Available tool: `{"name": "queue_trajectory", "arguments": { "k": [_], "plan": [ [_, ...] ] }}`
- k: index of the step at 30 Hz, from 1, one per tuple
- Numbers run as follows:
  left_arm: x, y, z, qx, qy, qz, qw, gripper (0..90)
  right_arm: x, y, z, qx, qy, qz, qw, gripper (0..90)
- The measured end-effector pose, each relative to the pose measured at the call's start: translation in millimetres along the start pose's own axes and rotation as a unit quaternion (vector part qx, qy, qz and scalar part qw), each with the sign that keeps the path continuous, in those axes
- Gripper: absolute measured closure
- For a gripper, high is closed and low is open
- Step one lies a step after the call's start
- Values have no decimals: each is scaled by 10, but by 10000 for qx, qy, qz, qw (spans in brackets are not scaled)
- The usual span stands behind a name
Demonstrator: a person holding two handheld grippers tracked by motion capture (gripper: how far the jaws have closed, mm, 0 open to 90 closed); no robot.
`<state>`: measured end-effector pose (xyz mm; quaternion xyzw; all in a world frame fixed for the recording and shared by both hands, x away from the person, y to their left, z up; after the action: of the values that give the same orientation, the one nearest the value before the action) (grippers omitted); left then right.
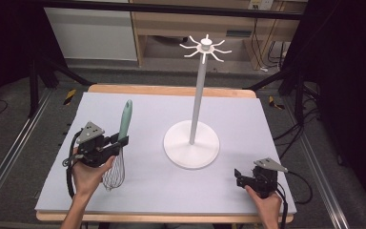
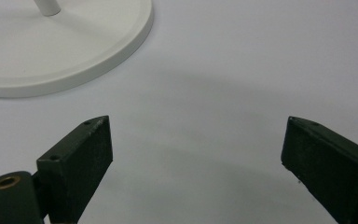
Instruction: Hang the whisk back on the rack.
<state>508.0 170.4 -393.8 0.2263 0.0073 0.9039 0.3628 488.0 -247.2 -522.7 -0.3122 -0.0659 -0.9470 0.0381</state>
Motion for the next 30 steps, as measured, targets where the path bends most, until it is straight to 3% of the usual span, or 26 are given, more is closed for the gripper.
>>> {"name": "queue_trajectory", "arguments": {
  "k": [10,19,30],
  "plan": [
    [37,110,198,-182,387,-104,9990,687,-14,4,1,27,-17,-38,10000,94],
    [-48,248,302,-387,477,-297,9977,687,-16,1,2,19,-24,-31,10000,93],
    [-114,439,599,-598,635,-472,9951,687,-19,-5,13,9,-7,-31,10000,94]
  ]
}}
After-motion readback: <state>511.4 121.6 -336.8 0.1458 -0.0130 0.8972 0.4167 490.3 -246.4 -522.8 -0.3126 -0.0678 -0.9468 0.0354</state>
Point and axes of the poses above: each handheld gripper's, and its own axes: x roughly backward along the jaws, z roughly out of its top, y roughly to its right, the point moved 9 cm from there along -x, roughly forward along the jaws, and after that the axes turned 10 degrees about -z, right-handed, at the moved point
